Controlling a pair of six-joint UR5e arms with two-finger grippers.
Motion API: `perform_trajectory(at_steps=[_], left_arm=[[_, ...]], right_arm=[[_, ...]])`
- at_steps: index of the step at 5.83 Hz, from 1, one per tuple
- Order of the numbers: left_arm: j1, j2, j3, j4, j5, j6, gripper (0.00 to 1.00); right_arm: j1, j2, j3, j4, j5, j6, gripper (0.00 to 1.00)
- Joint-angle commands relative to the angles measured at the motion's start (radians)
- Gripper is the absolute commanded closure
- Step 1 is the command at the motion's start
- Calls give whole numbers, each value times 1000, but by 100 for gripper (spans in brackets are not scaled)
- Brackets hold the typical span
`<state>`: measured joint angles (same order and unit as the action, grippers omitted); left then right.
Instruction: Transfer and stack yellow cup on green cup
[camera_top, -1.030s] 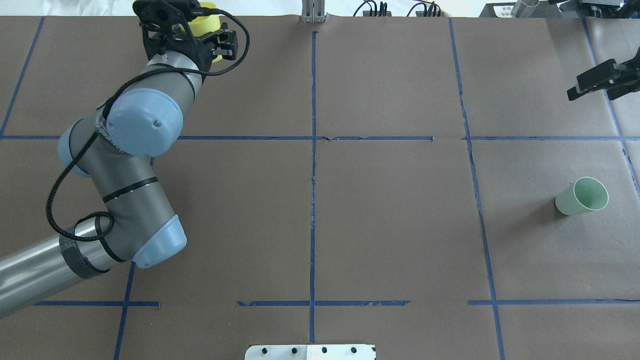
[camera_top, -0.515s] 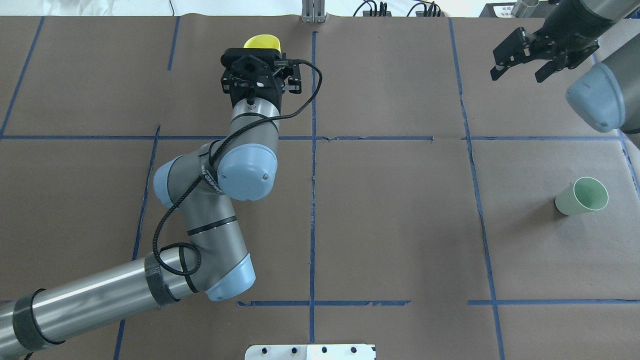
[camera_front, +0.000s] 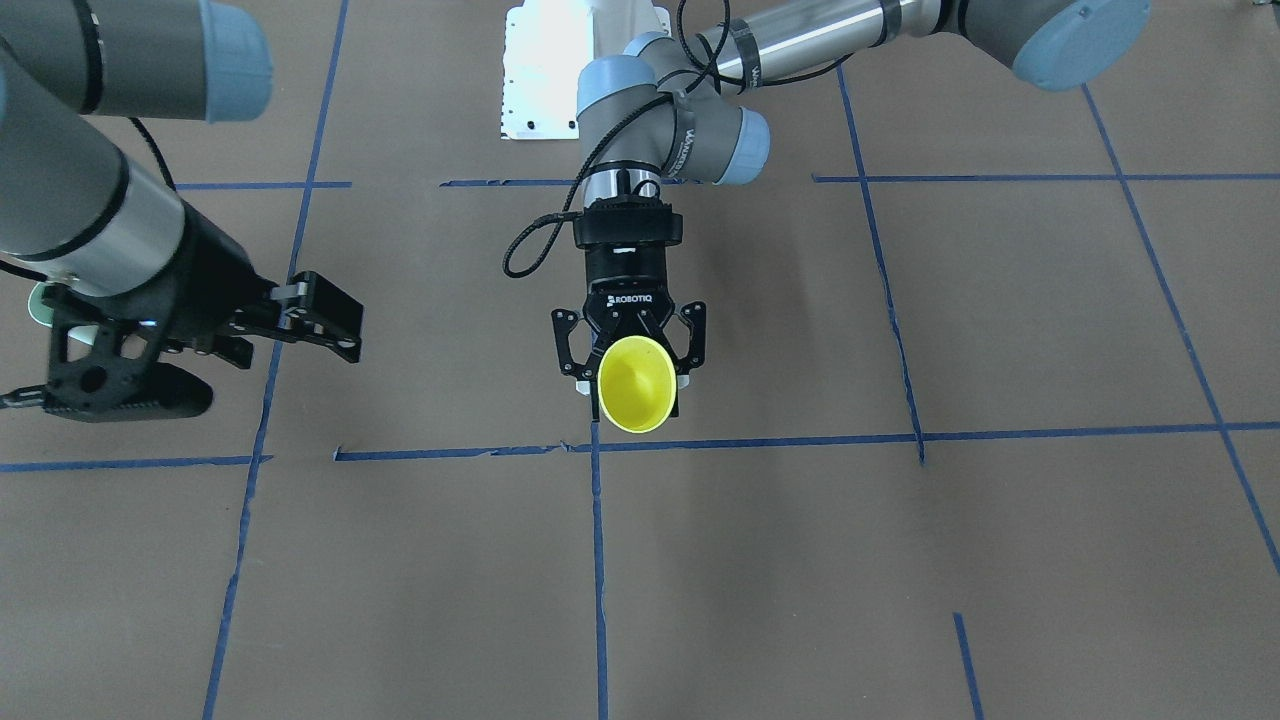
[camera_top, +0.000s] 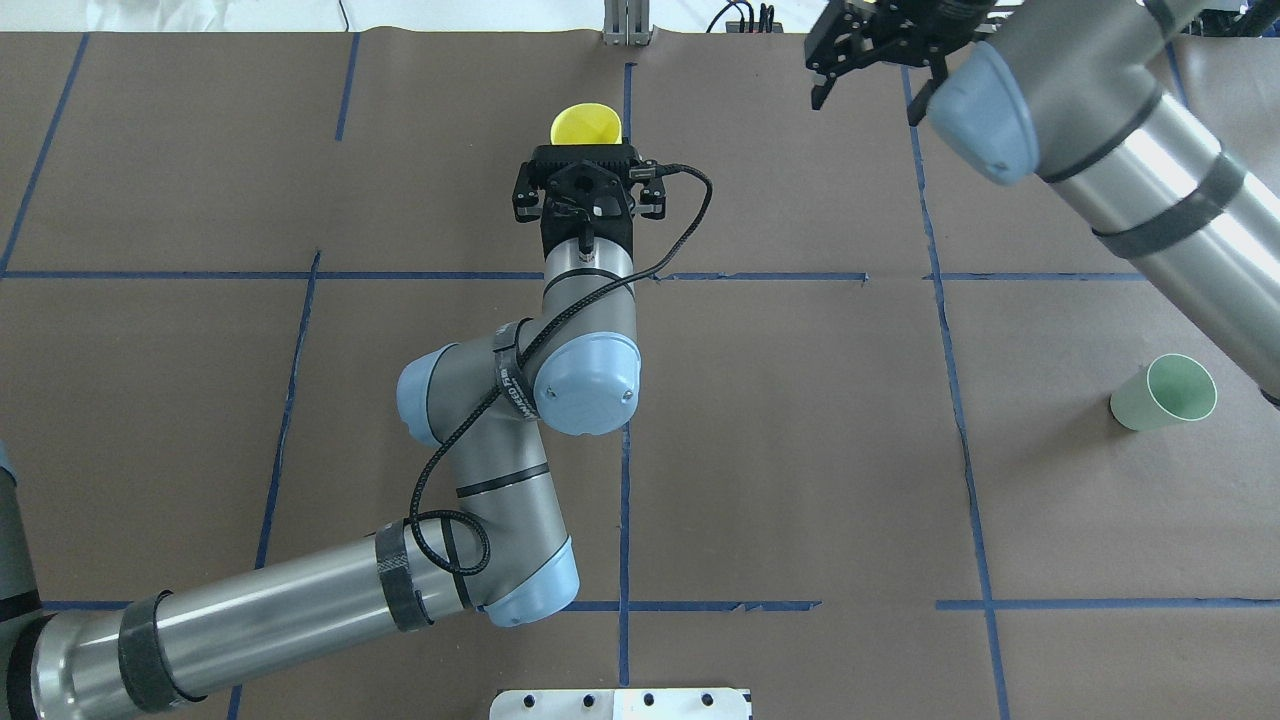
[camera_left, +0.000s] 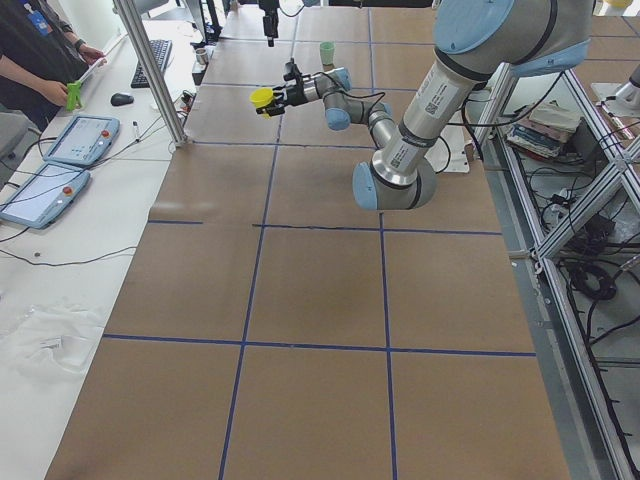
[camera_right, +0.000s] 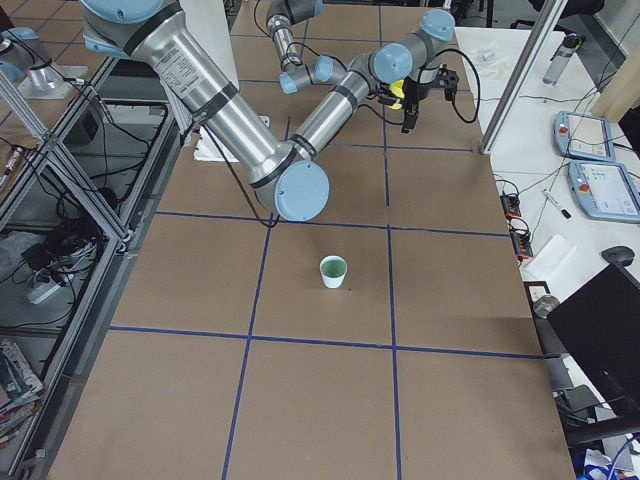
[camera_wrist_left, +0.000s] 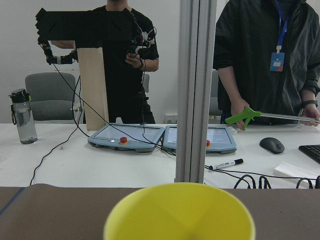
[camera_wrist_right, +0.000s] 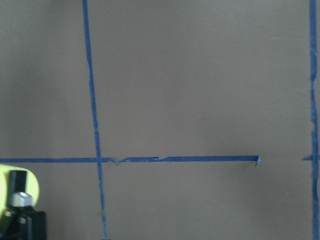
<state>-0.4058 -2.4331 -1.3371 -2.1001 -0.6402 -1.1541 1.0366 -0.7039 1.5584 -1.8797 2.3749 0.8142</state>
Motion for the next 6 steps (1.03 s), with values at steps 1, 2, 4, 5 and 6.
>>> perform_trajectory(at_steps=[1,2,4,5,6], left_arm=[[18,-14,22,0,20,-4,50],[19,-14,24,0,20,-4,50],[21,-14,22,0,20,-3,50],[21,-15,22,0,19,-3,50],[21,-15,22,0,19,-3,50]], right_arm=[[-32,284,-331,-30,4,20,0],[-47,360,-431,-30,3,16,0],[-93,362,-442,-29,-2,11,1],[-119,362,-466,-29,-8,5,2],[-145,360,-466,-29,-40,-33,2]])
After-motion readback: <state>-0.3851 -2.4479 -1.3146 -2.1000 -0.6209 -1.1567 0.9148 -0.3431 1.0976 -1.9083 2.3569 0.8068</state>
